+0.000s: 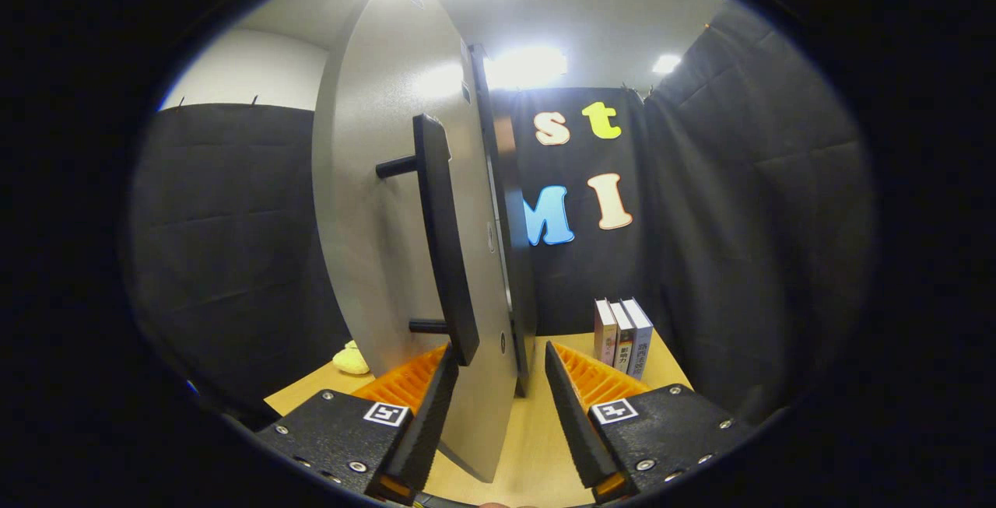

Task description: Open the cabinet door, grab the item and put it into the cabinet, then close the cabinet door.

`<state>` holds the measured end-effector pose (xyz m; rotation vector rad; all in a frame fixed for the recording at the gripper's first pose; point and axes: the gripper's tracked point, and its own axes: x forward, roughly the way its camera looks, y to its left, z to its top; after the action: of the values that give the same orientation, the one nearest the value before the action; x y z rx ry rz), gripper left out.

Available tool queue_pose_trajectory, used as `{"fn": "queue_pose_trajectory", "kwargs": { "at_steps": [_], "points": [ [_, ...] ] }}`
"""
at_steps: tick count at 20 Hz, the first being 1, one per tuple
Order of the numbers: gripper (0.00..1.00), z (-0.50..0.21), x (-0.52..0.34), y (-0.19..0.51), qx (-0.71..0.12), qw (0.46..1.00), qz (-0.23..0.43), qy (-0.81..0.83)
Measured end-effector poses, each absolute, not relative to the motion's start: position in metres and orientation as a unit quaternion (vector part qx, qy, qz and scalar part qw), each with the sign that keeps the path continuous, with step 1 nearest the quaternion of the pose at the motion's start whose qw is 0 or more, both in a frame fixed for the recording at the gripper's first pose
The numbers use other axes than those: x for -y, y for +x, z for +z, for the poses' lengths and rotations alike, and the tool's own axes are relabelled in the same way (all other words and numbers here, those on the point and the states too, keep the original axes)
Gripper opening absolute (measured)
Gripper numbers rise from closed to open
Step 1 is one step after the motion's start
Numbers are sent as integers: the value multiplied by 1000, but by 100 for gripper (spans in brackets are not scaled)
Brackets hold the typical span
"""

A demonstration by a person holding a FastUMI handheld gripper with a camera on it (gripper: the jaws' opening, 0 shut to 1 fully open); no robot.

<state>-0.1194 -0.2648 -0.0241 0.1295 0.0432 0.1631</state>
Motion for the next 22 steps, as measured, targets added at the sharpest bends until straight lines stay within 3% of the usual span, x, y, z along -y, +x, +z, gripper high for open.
{"fn": "queue_pose_trajectory", "kwargs": {
  "at_steps": [4,14,17,22],
  "points": [
    [84,-42,282,-132,3,998,24,50],
    [90,-226,278,-191,-80,986,-128,78],
    [91,-285,212,-213,-111,980,-125,106],
    [91,-335,90,-208,-140,981,-57,124]
  ]
}}
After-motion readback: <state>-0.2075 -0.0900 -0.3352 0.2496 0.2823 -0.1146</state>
